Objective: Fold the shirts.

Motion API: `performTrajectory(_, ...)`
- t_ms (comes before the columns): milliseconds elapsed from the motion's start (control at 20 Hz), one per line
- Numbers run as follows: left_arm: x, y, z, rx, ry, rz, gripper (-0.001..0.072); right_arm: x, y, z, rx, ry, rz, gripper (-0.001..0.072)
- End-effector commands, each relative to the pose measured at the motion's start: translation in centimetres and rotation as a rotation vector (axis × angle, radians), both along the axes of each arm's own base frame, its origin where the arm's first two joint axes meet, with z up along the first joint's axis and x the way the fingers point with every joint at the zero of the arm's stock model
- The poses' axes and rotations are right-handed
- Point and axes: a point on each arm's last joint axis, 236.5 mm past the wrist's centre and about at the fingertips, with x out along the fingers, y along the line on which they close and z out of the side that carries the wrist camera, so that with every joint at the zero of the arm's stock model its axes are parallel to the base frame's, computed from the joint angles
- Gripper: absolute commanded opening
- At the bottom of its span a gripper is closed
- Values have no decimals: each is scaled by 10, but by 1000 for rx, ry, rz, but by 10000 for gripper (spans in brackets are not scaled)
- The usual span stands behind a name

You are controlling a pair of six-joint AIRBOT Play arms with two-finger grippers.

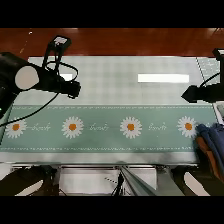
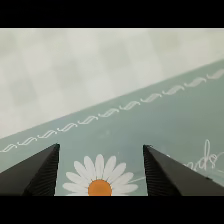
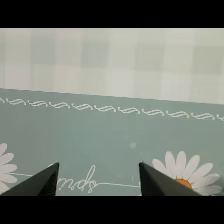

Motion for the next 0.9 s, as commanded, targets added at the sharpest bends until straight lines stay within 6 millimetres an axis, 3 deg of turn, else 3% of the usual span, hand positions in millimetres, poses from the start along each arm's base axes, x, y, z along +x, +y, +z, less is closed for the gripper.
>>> performTrajectory(0,14,4,-21,7,15,32,600,6,4,-7,38,8,-38,583)
performTrajectory(250,17,2,-37,25,51,30,601,7,4,-11,42,17,-38,584)
performTrajectory(850,17,2,-37,25,50,30,601,7,4,-11,42,17,-38,584)
